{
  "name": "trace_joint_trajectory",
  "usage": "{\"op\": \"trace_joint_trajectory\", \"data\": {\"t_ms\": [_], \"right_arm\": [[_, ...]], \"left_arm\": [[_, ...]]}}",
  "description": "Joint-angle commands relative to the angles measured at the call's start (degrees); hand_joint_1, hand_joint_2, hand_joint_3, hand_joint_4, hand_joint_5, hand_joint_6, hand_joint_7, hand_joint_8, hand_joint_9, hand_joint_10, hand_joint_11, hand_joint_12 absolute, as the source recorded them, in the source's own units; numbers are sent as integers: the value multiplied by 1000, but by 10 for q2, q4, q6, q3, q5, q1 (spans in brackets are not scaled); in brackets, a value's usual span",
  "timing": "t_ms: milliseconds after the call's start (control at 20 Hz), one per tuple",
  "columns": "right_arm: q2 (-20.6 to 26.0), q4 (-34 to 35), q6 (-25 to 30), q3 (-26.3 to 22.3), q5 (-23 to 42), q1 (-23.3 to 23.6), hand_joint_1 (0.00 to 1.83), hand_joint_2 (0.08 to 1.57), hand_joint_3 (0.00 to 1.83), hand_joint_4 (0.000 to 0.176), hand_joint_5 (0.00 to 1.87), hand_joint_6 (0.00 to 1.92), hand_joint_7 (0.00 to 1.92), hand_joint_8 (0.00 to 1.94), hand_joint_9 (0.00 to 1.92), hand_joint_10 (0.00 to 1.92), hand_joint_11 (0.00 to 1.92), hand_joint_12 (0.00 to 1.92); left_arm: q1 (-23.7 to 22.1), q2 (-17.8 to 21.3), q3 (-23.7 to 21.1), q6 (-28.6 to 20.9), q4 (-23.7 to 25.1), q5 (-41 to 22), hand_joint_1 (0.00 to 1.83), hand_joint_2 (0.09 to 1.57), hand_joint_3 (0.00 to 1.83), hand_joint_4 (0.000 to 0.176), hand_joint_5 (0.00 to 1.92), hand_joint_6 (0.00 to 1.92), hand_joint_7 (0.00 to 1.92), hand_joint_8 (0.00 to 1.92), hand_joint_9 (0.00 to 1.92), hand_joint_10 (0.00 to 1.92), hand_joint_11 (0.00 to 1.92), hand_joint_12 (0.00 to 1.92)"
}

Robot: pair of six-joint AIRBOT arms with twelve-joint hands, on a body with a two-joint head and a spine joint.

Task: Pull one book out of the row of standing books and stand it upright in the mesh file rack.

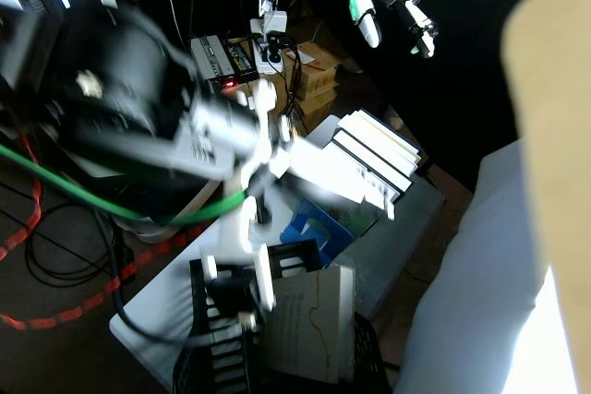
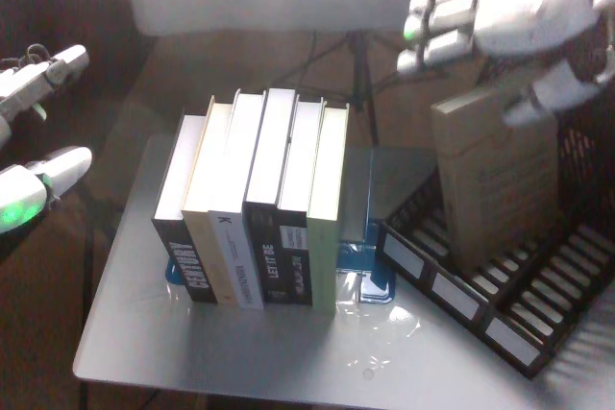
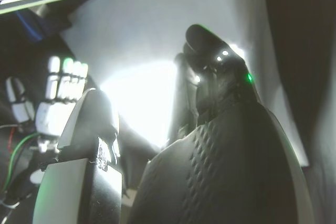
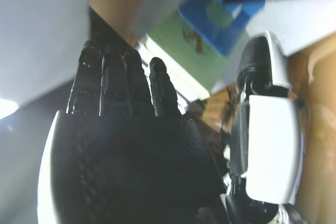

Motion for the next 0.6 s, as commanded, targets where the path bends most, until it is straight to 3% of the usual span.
{"op": "trace_joint_trajectory", "data": {"t_ms": [0, 50, 100, 150, 200, 300, 350, 400, 450, 500, 550], "right_arm": [[13, 18, -2, 1, -44, 3, 248, 1299, 0, 141, 0, 0, 0, 0, 0, 0, 0, 105], [21, 69, -5, 1, -41, 3, 187, 1289, 0, 166, 0, 0, 0, 0, 0, 0, 0, 20], [28, 138, -35, 1, -36, 2, 158, 1271, 0, 152, 0, 0, 0, 0, 0, 0, 0, 3], [37, 213, -64, 2, -27, 0, 159, 1253, 0, 165, 0, 0, 0, 0, 0, 0, 0, 0], [41, 265, -73, 4, -16, -2, 180, 1229, 0, 139, 0, 0, 0, 0, 0, 0, 0, 0], [52, 374, -103, 10, 10, -11, 185, 1223, 0, 133, 0, 0, 0, 0, 0, 0, 0, 0], [58, 437, -133, 10, 19, -17, 240, 1232, 0, 109, 0, 0, 0, 0, 0, 0, 0, 0], [69, 544, -209, 8, 37, -31, 166, 1286, 1, 95, 0, 0, 0, 0, 0, 0, 0, 0], [77, 617, -248, 5, 48, -43, 32, 1314, 15, 70, 0, 0, 0, 0, 0, 0, 0, 0], [85, 681, -288, -1, 60, -56, 6, 1346, 29, 32, 0, 0, 0, 0, 0, 0, 0, 0], [94, 749, -330, -10, 67, -71, 0, 1391, 48, 0, 0, 0, 0, 0, 0, 0, 0, 0]], "left_arm": [[-6, 3, 2, -2, 2, -64, 818, 1398, 0, 0, 170, 5, 249, 2, 11, 761, 0, 1623], [-13, 4, 2, -2, 8, -61, 809, 1395, 0, 0, 170, 4, 253, 3, 1, 748, 0, 1600], [-21, 6, 3, -1, 16, -57, 826, 1389, 0, 0, 169, 4, 243, 3, 0, 746, 0, 1574], [-33, 8, 4, 0, 27, -51, 859, 1381, 0, 0, 171, 4, 231, 2, 0, 747, 0, 1571], [-40, 9, 4, 1, 34, -47, 880, 1367, 0, 0, 178, 7, 228, 2, 0, 771, 0, 1613], [-62, 12, 7, 1, 63, -29, 878, 1364, 0, 0, 180, 7, 227, 1, 0, 783, 0, 1633], [-71, 12, 9, 1, 76, -21, 817, 1368, 0, 0, 158, 3, 159, 0, 0, 542, 0, 1561], [-84, 12, 10, 1, 91, -11, 764, 1373, 0, 0, 128, 3, 98, 5, 0, 389, 0, 1549], [-94, 12, 10, 1, 104, -4, 701, 1368, 0, 0, 110, 3, 68, 4, 0, 273, 0, 1546], [-103, 12, 10, 0, 117, 0, 646, 1361, 0, 0, 95, 2, 46, 2, 0, 187, 0, 1543], [-110, 12, 10, -4, 129, 2, 608, 1365, 0, 12, 77, 3, 21, 5, 0, 105, 0, 1527]]}}
